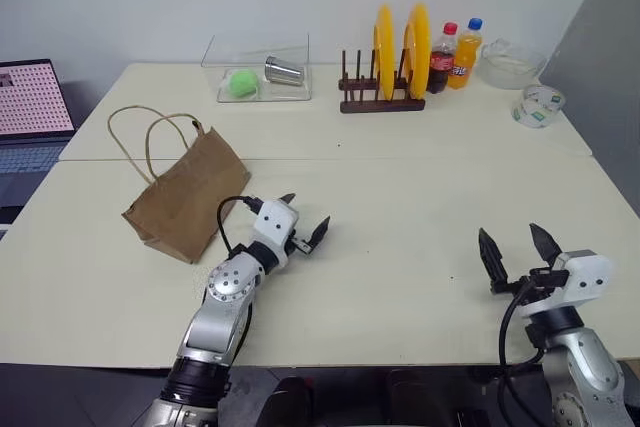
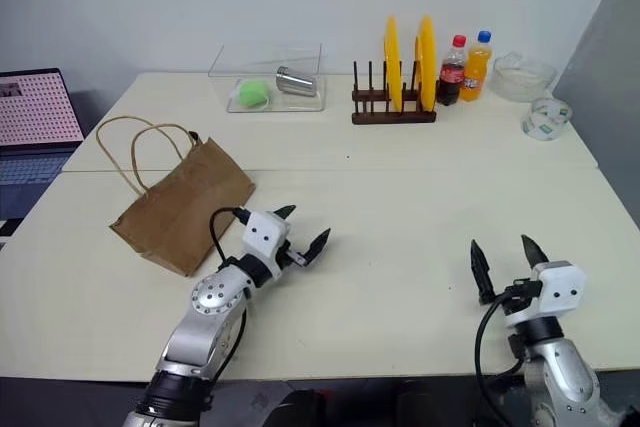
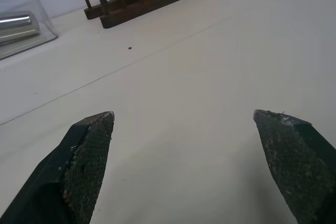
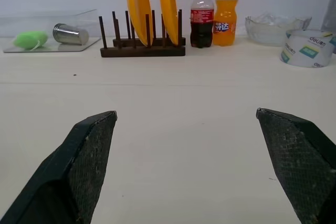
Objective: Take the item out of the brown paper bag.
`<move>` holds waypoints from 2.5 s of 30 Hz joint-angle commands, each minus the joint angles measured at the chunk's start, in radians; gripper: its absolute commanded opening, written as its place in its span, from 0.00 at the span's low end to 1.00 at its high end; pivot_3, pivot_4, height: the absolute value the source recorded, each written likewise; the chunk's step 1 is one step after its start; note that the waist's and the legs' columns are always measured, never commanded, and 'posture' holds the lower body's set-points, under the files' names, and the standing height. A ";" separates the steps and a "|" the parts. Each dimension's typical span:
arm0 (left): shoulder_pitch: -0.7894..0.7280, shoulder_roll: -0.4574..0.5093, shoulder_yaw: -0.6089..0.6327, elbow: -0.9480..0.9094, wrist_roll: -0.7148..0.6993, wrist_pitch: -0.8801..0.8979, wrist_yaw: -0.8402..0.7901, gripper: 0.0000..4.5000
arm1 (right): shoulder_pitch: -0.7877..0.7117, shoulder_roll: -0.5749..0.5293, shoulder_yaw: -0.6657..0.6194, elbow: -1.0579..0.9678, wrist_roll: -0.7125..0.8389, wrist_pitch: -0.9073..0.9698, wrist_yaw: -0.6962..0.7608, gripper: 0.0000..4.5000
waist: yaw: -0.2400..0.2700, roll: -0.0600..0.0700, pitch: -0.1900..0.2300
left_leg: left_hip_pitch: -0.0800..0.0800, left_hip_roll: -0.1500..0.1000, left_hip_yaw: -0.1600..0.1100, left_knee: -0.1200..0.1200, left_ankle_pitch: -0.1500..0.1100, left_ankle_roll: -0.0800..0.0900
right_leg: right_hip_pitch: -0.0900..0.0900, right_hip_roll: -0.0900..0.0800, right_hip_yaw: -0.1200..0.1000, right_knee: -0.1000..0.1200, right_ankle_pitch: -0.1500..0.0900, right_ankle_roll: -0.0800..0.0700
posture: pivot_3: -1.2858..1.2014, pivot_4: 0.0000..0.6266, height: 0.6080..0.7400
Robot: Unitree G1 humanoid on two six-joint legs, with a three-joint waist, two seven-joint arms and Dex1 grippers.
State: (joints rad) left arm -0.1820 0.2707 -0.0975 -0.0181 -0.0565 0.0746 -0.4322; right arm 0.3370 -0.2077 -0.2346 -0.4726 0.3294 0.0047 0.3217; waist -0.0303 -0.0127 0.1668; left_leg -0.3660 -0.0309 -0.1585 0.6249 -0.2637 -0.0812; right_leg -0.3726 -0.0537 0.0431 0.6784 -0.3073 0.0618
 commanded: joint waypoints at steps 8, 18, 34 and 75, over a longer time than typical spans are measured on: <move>-0.027 0.010 0.015 -0.004 0.016 -0.031 0.008 1.00 | 0.030 -0.011 -0.002 -0.040 -0.019 -0.029 0.009 1.00 | 0.000 0.000 0.000 | 0.000 0.000 0.000 0.000 0.000 0.000 | 0.000 0.000 0.000 0.000 0.000 0.000 | 0.52 0.24 1.00; -0.016 0.017 0.062 -0.041 0.030 -0.008 0.079 1.00 | -0.011 -0.026 0.009 -0.054 -0.015 0.009 -0.003 1.00 | 0.000 0.000 0.000 | 0.000 0.000 0.000 0.000 0.000 0.000 | 0.000 0.000 0.000 0.000 0.000 0.000 | 0.52 0.24 1.00; 0.174 0.142 0.422 -0.575 -0.237 0.476 0.079 1.00 | -0.490 -0.404 0.117 -0.144 0.411 0.454 0.337 1.00 | 0.003 -0.004 0.005 | -0.002 0.000 -0.002 0.000 0.000 0.000 | 0.000 0.000 -0.003 -0.001 0.000 -0.001 | 0.52 0.24 1.00; 0.009 0.705 0.673 -0.056 -0.574 0.695 -0.336 1.00 | -0.617 -0.370 0.257 -0.032 0.349 0.442 0.514 1.00 | -0.002 -0.009 0.015 | -0.006 0.005 -0.001 -0.001 -0.001 -0.001 | -0.006 0.000 -0.002 -0.003 0.000 -0.001 | 0.52 0.24 1.00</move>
State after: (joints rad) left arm -0.1573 0.9597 0.5866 -0.0575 -0.6157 0.7625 -0.7439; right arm -0.2622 -0.5774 0.0249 -0.4636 0.6780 0.4476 0.8318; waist -0.0323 -0.0220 0.1822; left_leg -0.3736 -0.0255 -0.1595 0.6240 -0.2641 -0.0820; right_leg -0.3802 -0.0539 0.0411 0.6769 -0.3073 0.0605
